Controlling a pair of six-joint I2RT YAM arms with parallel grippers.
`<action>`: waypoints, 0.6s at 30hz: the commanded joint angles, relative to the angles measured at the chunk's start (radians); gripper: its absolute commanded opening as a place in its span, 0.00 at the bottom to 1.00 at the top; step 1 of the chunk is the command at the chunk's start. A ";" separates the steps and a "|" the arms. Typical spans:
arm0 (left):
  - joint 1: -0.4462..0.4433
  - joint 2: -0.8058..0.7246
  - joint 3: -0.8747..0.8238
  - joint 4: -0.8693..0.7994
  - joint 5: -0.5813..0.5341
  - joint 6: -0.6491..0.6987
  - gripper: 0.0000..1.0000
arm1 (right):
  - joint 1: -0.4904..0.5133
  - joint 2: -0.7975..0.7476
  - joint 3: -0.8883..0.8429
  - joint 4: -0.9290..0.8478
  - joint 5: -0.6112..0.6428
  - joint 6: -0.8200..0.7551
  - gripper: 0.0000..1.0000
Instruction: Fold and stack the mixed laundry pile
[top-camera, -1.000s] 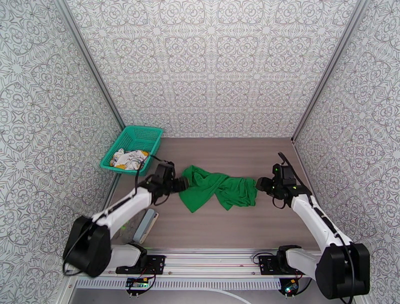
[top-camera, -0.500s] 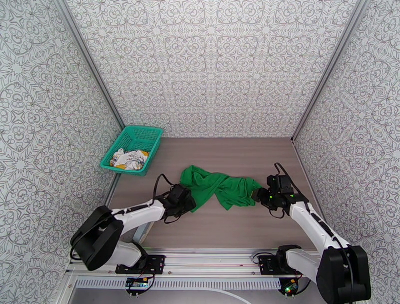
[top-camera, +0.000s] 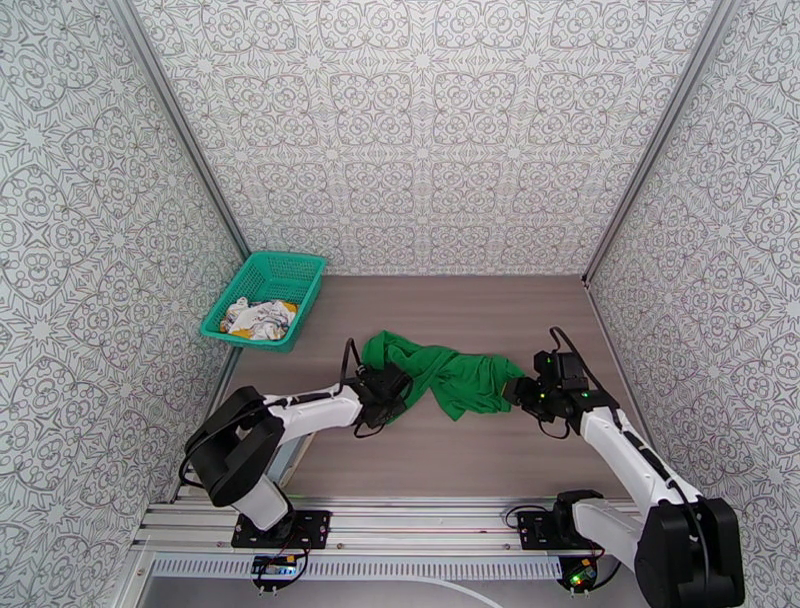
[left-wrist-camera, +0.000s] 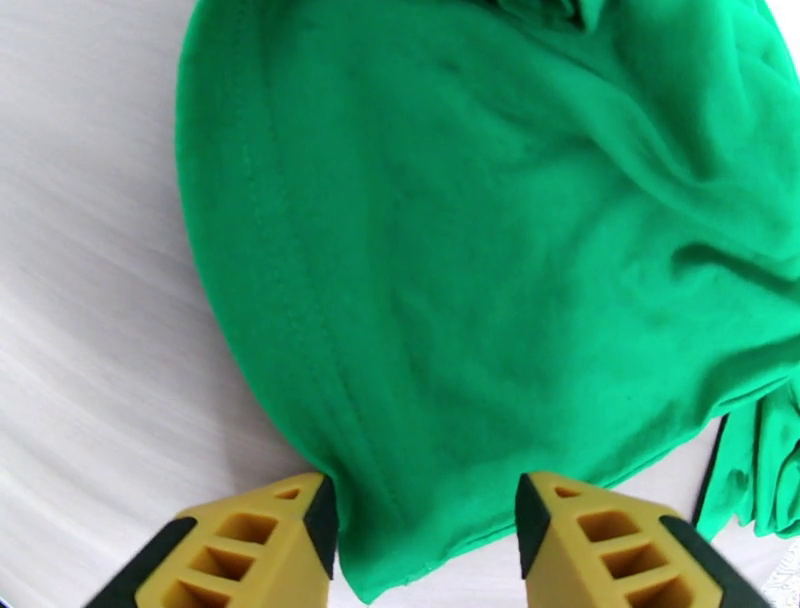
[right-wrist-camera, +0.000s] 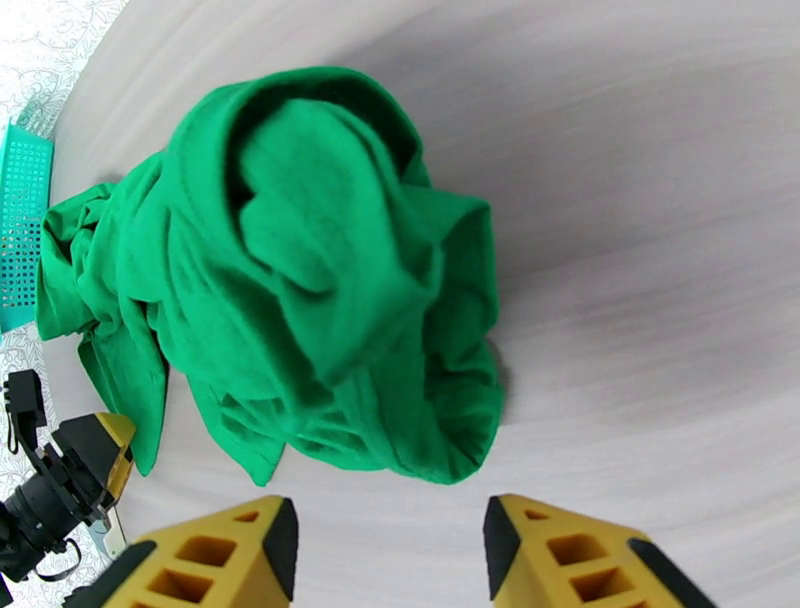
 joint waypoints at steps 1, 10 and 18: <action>-0.047 0.014 0.010 -0.068 0.029 -0.049 0.55 | 0.007 -0.028 0.012 -0.055 -0.002 0.019 0.56; -0.073 0.047 0.026 -0.064 0.048 -0.051 0.63 | 0.051 0.021 -0.060 0.039 -0.032 0.060 0.57; -0.049 0.079 0.012 -0.017 0.023 -0.034 0.33 | 0.116 0.219 -0.042 0.234 -0.015 0.095 0.53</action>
